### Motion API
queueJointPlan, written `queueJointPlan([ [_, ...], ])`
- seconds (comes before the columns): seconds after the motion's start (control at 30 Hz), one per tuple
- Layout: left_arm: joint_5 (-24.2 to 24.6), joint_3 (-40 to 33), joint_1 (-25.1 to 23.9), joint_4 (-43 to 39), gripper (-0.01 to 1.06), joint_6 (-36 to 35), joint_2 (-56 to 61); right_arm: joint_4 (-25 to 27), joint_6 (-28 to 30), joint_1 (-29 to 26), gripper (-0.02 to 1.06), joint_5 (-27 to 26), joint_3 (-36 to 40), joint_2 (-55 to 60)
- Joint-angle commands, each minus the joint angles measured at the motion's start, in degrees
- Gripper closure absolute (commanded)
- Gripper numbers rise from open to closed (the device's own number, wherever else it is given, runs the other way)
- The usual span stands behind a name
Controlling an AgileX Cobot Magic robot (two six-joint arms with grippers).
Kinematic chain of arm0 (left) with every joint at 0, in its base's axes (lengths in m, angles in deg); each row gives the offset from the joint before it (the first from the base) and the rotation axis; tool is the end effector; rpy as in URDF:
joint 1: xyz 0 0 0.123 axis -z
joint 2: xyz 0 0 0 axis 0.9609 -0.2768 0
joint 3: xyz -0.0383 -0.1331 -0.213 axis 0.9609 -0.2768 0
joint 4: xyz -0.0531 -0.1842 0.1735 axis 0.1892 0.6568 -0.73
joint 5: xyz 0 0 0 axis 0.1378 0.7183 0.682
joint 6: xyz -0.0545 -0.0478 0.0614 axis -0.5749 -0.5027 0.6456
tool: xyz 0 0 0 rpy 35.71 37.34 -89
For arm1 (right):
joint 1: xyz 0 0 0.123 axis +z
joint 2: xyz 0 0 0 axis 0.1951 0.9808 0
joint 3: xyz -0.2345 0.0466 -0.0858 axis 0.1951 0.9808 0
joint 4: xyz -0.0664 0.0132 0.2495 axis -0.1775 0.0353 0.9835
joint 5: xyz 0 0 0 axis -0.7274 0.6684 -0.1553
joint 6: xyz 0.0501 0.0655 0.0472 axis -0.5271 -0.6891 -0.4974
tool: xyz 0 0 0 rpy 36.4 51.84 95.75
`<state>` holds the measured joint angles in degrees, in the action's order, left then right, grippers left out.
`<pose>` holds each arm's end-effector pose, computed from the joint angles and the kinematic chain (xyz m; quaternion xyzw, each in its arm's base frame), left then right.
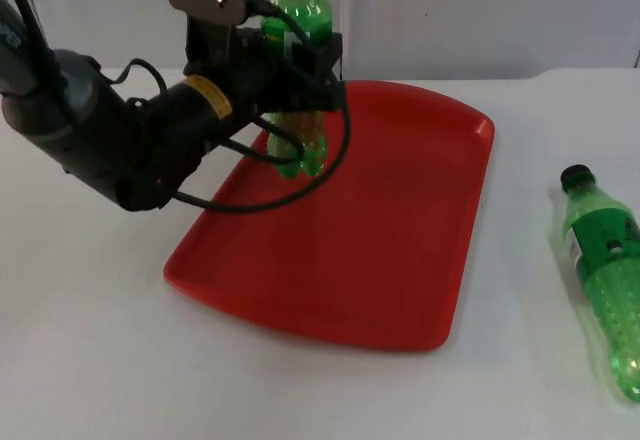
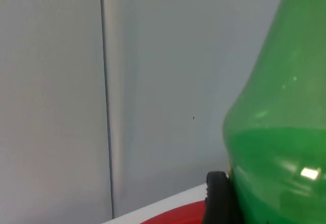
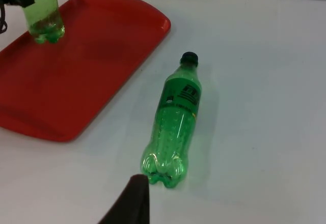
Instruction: Place the bottle upright on the tray.
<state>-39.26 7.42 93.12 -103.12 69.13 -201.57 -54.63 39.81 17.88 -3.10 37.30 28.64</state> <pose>0.4095 -0.1688 0.0576 0.1936 0.6696 -0.2241 0.6811 0.0323 0.0103 0.2820 -0.0851 0.8504 0.0485 0.5169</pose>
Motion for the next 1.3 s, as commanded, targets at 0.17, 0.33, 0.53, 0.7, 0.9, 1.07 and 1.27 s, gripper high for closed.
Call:
queueJointPlan([
  [0.17, -4.2, 0.1, 0.0, -1.6, 1.05, 0.9, -2.4, 0.1, 0.0, -0.2, -0.01, -0.3, 0.0, -0.1],
  [0.33, -4.2, 0.1, 0.0, -5.4, 1.05, 0.3, -3.0, 0.1, 0.0, -0.2, -0.01, -0.3, 0.0, -0.1],
  [0.53, -4.2, 0.1, 0.0, -8.1, 1.05, -0.1, -3.0, 0.1, 0.0, -0.2, -0.01, -0.3, 0.0, -0.1],
  [0.7, -4.2, 0.1, 0.0, -8.1, 0.80, -0.1, -3.0, 0.1, 0.0, -0.2, -0.01, -0.3, 0.0, -0.1],
  [0.9, -4.2, 0.1, 0.0, -8.3, 0.30, -0.1, -3.0, 0.1, 0.0, -0.2, -0.01, -0.3, 0.0, -0.1],
  [1.07, -4.2, 0.1, 0.0, -8.3, 0.15, -0.1, -3.0, 0.1, 0.0, -0.2, -0.01, -0.3, 0.0, -0.1],
  [1.27, -4.2, 0.1, 0.0, -8.3, 0.15, -0.1, -3.0, 0.1, 0.0, -0.2, -0.01, -0.3, 0.0, -0.1],
])
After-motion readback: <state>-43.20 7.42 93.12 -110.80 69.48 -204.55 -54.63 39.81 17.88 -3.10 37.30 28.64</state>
